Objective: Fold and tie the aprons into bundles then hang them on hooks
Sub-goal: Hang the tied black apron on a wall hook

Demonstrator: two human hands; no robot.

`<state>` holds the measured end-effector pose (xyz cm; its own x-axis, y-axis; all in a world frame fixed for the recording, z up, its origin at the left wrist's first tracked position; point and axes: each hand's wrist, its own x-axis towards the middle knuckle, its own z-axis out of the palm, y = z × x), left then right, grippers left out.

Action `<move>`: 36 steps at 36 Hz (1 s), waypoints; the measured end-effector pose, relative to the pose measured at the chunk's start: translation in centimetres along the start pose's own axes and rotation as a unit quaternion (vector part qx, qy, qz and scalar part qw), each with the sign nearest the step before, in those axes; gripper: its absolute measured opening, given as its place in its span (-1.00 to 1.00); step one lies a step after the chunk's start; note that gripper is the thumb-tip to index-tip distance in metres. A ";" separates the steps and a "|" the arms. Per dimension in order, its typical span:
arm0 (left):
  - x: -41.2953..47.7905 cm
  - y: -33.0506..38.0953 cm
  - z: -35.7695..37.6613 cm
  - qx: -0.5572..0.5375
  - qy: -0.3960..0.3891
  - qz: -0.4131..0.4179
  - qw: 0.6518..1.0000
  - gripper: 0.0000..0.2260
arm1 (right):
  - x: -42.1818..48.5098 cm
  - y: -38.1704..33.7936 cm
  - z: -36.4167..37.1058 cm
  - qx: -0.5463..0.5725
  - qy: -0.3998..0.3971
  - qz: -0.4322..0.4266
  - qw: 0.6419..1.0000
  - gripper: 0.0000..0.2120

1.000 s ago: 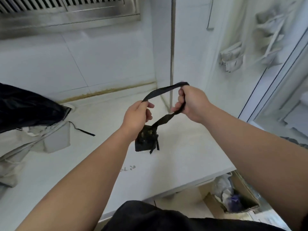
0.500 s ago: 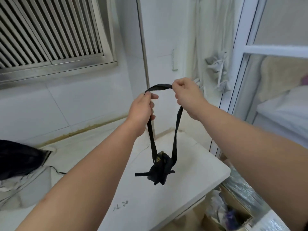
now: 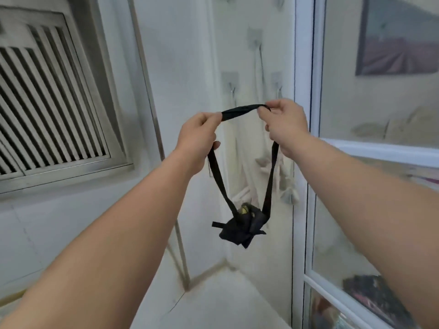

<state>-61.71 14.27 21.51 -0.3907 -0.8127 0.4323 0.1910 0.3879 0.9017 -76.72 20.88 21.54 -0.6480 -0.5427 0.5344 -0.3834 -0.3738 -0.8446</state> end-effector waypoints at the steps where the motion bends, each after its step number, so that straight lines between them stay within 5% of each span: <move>1: 1.1 0.6 0.7 -0.006 0.007 0.011 1.000 -0.87 | 1.4 -0.3 -0.2 -0.004 -0.002 -0.012 1.000 -0.91; 7: 7.7 4.3 5.5 -0.043 0.069 0.073 0.994 -0.87 | 9.3 -2.2 -1.1 -0.014 -0.024 -0.062 0.998 -0.87; 14: 14.4 7.4 8.4 0.063 0.128 0.181 0.973 -0.82 | 17.6 -4.7 -0.8 -0.010 -0.044 -0.122 0.992 -0.75; 30: 25.0 14.0 8.3 0.179 0.290 0.289 0.895 -0.85 | 29.4 -11.0 4.1 0.006 -0.083 -0.250 0.965 -0.53; 36: 26.4 14.1 7.5 0.313 0.291 0.244 0.871 -0.89 | 31.4 -10.7 5.7 -0.027 -0.100 -0.160 0.982 -0.70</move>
<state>-76.12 1.53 45.68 0.1573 -0.4975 0.8531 -0.3926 0.7611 0.5163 -89.22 3.57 47.51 -0.3487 -0.5433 0.7637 -0.5840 -0.5114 -0.6304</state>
